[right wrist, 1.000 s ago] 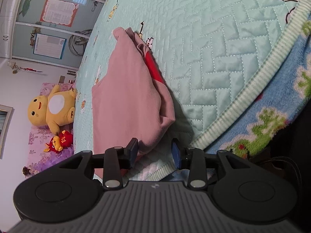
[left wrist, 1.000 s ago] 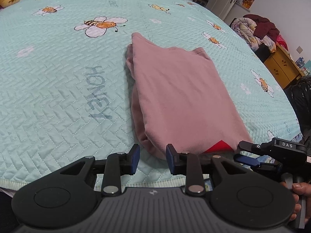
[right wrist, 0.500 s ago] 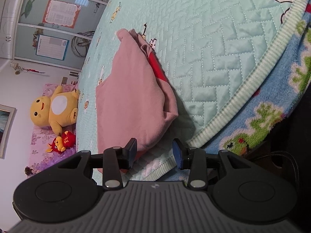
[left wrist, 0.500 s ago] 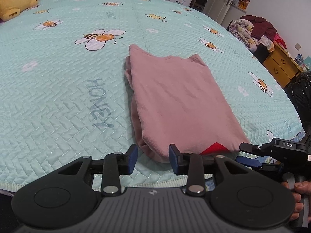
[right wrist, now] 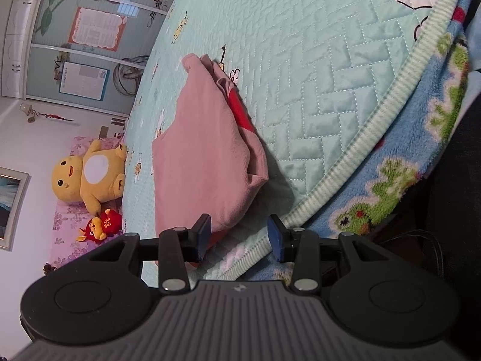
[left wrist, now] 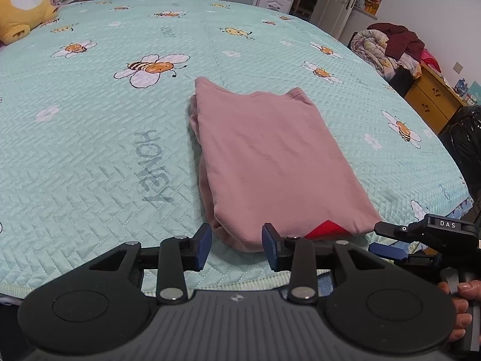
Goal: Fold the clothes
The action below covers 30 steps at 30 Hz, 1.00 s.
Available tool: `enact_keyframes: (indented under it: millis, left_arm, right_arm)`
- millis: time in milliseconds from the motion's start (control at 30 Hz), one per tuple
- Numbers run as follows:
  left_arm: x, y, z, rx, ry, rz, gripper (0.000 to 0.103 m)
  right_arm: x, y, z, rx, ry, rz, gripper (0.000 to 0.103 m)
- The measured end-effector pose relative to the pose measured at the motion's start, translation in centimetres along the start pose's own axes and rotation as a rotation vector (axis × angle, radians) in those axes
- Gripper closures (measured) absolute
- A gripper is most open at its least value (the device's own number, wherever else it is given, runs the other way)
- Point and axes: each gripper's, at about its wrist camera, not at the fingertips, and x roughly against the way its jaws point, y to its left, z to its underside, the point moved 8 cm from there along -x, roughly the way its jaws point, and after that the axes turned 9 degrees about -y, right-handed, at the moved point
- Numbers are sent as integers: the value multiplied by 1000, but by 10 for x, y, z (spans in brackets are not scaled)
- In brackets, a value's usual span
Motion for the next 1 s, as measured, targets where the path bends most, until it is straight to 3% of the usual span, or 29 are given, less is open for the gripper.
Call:
enact_keyframes:
  millis: [1000]
  left_arm:
    - [6,-3,-5,-15,-12,-7,62]
  right_arm:
    - [0,3,7,-9,14,-11,61]
